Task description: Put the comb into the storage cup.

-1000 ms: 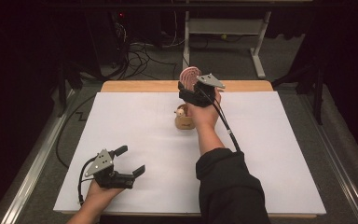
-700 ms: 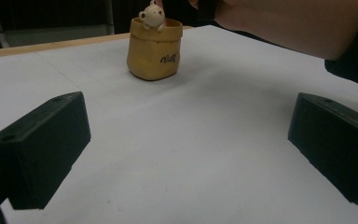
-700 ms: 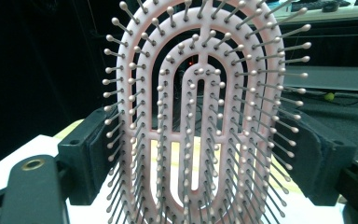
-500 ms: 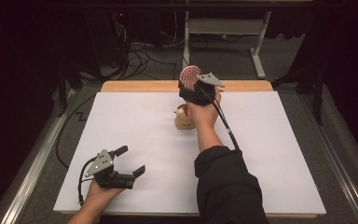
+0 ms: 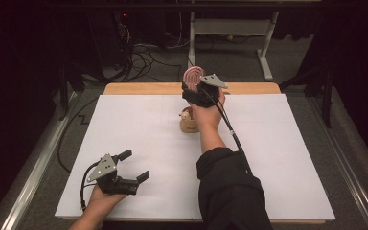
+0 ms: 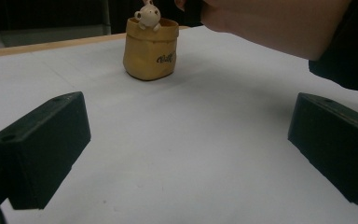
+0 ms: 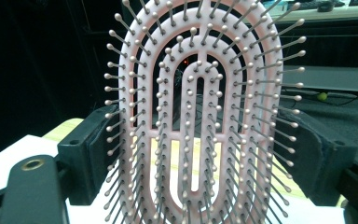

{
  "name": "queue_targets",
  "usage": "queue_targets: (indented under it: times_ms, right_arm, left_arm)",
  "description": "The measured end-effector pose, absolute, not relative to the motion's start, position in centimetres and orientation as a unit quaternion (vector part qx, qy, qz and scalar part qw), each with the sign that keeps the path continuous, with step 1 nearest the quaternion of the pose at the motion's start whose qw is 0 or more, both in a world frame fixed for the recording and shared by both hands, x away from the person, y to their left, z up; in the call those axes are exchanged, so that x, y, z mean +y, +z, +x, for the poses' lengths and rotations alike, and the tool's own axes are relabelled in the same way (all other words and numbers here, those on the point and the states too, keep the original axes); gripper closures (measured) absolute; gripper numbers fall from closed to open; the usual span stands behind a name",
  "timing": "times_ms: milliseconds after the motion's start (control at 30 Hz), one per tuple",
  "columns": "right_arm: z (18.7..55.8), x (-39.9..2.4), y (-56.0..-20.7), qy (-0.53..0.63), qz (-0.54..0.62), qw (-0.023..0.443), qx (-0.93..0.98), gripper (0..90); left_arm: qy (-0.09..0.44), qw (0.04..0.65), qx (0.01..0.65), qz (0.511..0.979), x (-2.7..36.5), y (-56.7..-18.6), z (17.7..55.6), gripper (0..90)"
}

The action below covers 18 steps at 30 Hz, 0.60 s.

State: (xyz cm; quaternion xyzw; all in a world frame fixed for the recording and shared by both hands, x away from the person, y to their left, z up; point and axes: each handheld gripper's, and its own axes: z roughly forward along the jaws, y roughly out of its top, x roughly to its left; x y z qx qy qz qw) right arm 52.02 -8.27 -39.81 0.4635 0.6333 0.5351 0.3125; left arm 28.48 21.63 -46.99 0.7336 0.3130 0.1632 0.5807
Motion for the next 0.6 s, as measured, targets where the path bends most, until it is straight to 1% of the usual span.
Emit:
queue_targets:
  times_ms: [600]
  right_arm:
    - [52.41,-8.62,-40.0,0.535,0.48,0.311,0.622,19.0]
  left_arm:
    - [0.165,0.58,0.317,0.732,21.58,-47.03,28.34,0.0]
